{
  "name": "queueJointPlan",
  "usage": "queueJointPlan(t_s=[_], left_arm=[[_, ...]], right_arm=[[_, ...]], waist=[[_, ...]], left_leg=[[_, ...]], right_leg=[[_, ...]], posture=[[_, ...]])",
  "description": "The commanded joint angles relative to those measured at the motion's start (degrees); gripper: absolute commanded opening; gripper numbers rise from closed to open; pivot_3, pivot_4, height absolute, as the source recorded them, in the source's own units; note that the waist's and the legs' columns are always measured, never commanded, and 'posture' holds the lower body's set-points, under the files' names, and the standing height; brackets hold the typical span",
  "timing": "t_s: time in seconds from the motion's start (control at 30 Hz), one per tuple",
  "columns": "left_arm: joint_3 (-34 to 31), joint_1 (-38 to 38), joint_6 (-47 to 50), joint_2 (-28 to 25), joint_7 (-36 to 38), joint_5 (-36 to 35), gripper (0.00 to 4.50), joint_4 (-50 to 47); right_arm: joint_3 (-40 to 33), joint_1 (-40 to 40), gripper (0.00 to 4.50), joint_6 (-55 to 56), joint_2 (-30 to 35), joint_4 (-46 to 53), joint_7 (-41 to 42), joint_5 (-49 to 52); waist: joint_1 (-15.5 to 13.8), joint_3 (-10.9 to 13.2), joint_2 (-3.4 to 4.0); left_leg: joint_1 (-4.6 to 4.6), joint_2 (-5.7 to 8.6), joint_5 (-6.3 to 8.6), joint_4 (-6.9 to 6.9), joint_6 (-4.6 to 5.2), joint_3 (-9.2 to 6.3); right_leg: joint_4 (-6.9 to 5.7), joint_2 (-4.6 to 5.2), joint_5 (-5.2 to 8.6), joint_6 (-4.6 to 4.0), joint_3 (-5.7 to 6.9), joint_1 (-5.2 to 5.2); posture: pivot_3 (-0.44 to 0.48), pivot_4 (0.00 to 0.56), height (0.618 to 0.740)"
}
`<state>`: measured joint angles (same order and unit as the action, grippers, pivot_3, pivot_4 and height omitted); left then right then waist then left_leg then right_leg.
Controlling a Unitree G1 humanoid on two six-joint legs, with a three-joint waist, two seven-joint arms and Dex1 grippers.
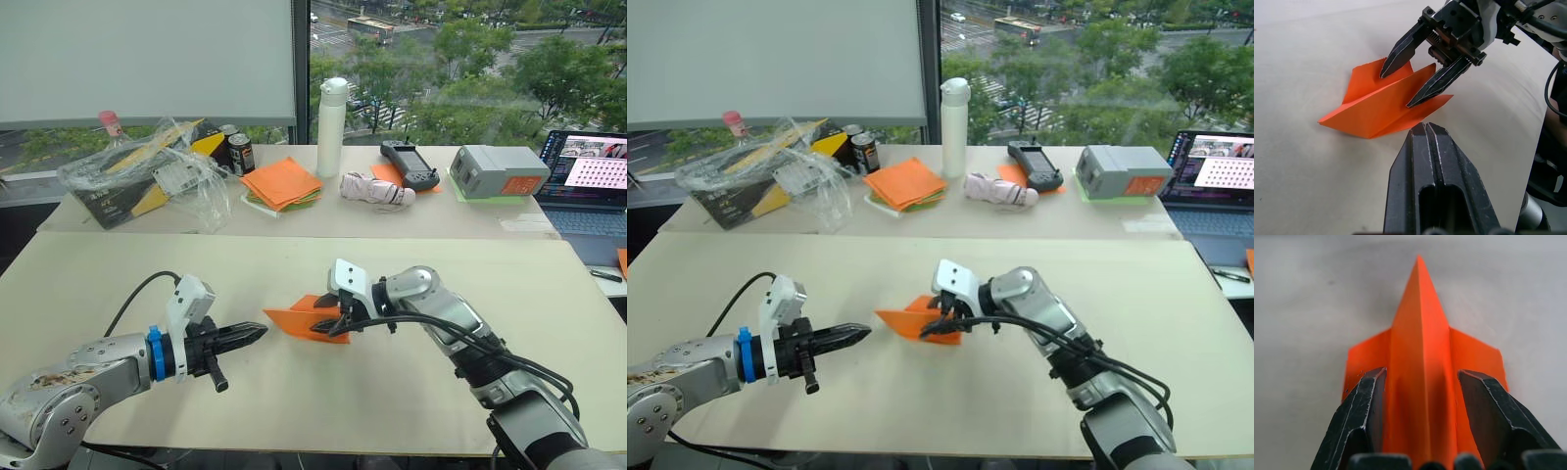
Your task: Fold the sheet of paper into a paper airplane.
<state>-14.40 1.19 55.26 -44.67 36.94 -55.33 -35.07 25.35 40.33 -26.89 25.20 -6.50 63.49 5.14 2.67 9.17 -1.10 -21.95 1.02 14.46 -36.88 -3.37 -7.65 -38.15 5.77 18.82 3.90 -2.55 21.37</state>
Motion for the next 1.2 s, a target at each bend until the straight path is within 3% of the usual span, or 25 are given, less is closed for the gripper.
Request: queueJointPlan(t_s=[0.03, 0.6, 0.63, 0.83, 1.2], left_arm=[[-0.17, 0.32, -1.13, 0.01, -0.20, -0.09, 0.00, -0.79], [0.15, 0.16, -1.28, 0.56, -1.43, 0.52, 0.00, -0.96], [0.20, 0.19, -1.31, 0.63, -1.46, 0.62, 0.00, -0.89], [0.48, 0.48, -1.29, 1.01, -1.72, 1.05, 0.00, -0.53], [1.80, 1.20, -1.41, 1.24, -1.64, 1.67, 0.00, 0.20]], right_arm=[[0.01, 1.76, 2.59, 0.16, -0.79, 0.13, 0.08, -0.55], [1.75, 0.61, 2.59, 0.85, -1.07, -1.52, 0.72, -3.87], [1.75, 0.44, 2.07, 0.78, -1.10, -1.37, 0.70, -3.96], [1.36, -0.45, 0.05, 0.53, -1.18, -0.46, -0.09, -4.32], [-3.33, -4.32, 0.01, -4.60, 1.89, 5.82, -4.54, -3.36]], waist=[[0.00, 0.00, 0.00], [0.00, 0.00, 0.00], [0.00, 0.00, 0.00], [0.02, 0.00, 0.00], [-0.33, 0.00, 0.00]], left_leg=[[0.00, 0.00, 0.00, 0.00, 0.00, 0.00], [0.01, 0.00, 0.00, -0.01, 0.00, 0.00], [0.01, 0.00, 0.00, -0.01, 0.00, 0.00], [0.03, 0.00, 0.00, -0.01, 0.00, 0.00], [0.02, 0.01, 0.00, -0.03, 0.00, 0.00]], right_leg=[[-0.01, 0.00, 0.00, 0.00, 0.00, 0.00], [-0.03, 0.00, 0.00, 0.00, 0.00, -0.01], [-0.03, 0.00, 0.00, 0.00, 0.00, -0.01], [-0.04, 0.00, 0.00, 0.00, 0.00, -0.01], [-0.06, 0.01, 0.00, 0.00, 0.01, -0.02]], posture=[[0.000, 0.150, 0.740], [0.000, 0.150, 0.740], [0.000, 0.150, 0.740], [0.000, 0.150, 0.740], [0.000, 0.150, 0.740]])
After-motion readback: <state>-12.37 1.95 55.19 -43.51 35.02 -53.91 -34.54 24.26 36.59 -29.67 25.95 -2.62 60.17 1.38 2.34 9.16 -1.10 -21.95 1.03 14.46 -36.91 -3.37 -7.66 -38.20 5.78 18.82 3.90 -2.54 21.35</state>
